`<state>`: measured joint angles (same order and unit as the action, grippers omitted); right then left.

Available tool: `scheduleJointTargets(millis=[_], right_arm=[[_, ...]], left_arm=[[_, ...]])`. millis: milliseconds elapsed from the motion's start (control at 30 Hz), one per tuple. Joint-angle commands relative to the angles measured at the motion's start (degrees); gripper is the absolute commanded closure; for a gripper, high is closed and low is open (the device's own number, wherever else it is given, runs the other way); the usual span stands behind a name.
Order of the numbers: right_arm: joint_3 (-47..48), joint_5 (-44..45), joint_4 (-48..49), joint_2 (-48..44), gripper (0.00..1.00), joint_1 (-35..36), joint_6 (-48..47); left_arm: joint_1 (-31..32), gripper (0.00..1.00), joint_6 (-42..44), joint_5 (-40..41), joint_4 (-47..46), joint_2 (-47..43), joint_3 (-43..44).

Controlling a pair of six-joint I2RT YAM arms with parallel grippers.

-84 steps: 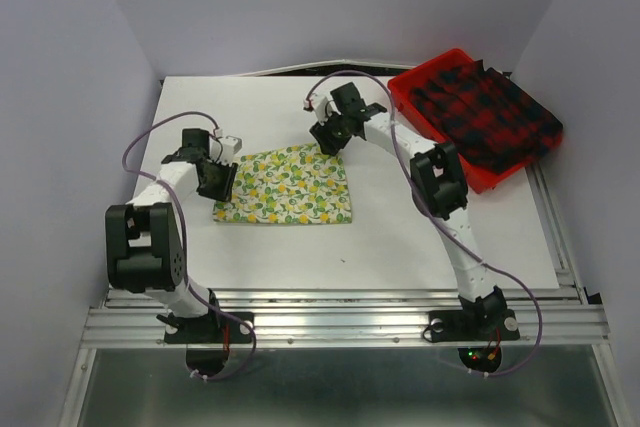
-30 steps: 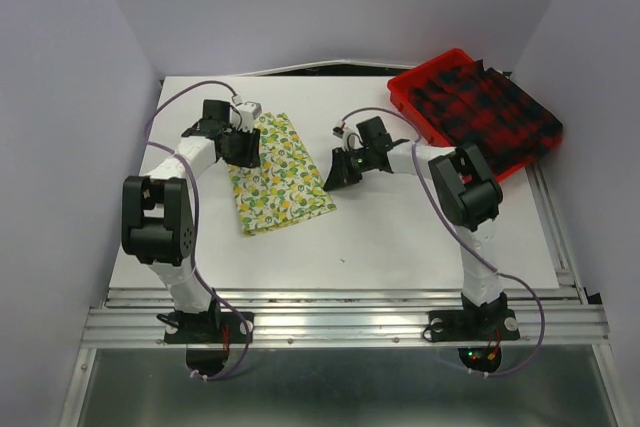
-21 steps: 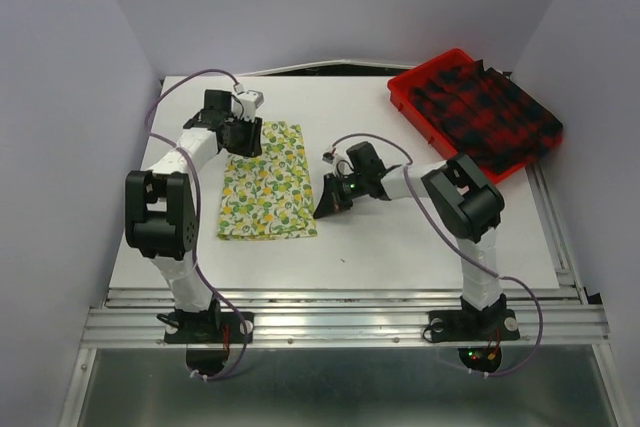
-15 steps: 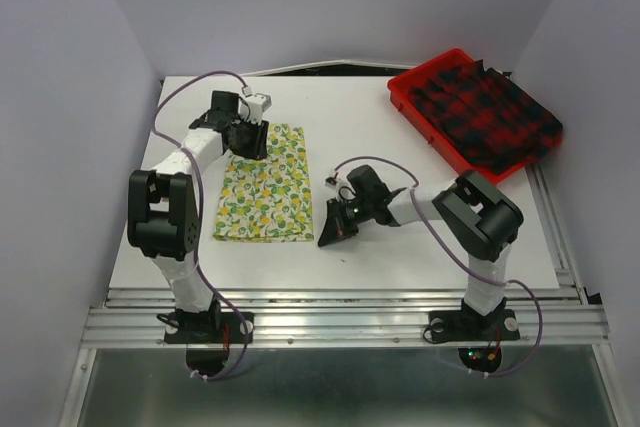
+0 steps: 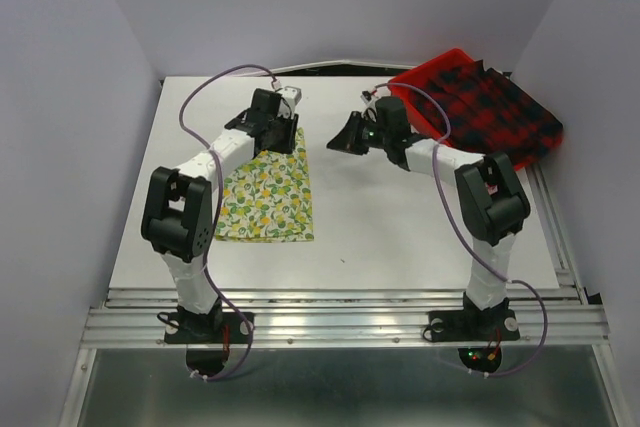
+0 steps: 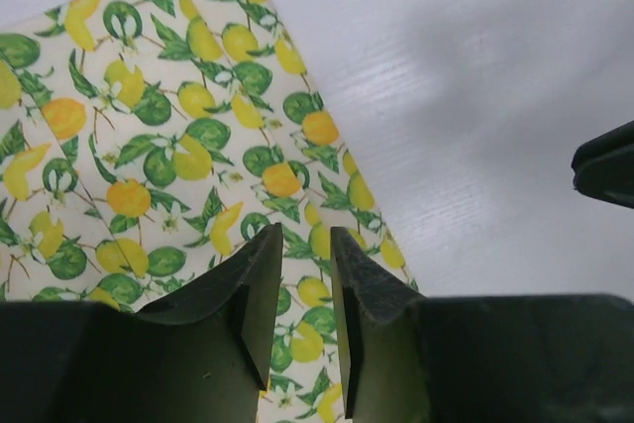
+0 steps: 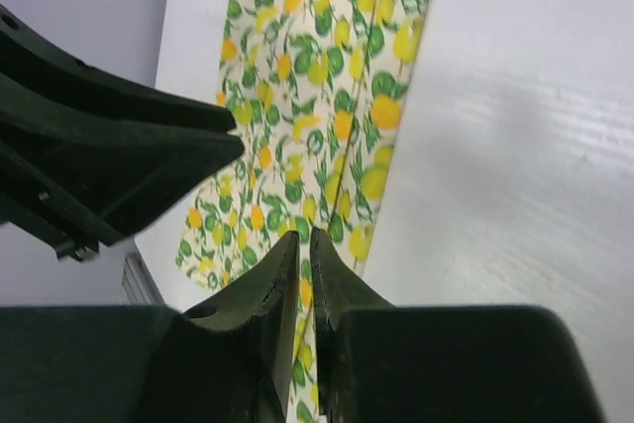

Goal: Fold and stack the skirts
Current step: Fold the skirt

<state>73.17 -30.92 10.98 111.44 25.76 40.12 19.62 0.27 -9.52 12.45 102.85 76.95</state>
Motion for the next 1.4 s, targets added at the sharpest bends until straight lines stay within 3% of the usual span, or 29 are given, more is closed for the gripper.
scheduleJointTargets(millis=[0, 67, 233, 533, 967, 1367], right_arm=[[9.25, 3.68, 1.49, 6.83, 0.9, 1.84, 2.24], [11.64, 3.67, 2.72, 9.4, 0.94, 1.84, 4.6], [14.72, 5.25, 5.36, 15.12, 0.88, 1.84, 7.34], [12.62, -4.15, 18.54, 18.64, 0.92, 2.37, 14.37], [16.83, -3.54, 16.71, 24.69, 0.94, 4.48, 13.14], [19.29, 0.33, 10.12, 28.4, 0.98, 4.48, 11.65]], left_arm=[[0.95, 0.63, -8.17, 8.99, -2.87, 3.66, 5.83], [1.21, 0.63, -9.58, 13.02, -1.91, 5.25, 7.33], [1.83, 0.63, -10.91, 13.83, -0.41, 9.3, 10.33], [2.0, 0.63, -11.43, 12.6, -0.76, 11.14, 9.71], [2.27, 0.67, -12.49, 12.68, -0.23, 15.63, 12.52], [4.2, 0.68, -11.96, 18.83, 1.53, 19.23, 13.84]])
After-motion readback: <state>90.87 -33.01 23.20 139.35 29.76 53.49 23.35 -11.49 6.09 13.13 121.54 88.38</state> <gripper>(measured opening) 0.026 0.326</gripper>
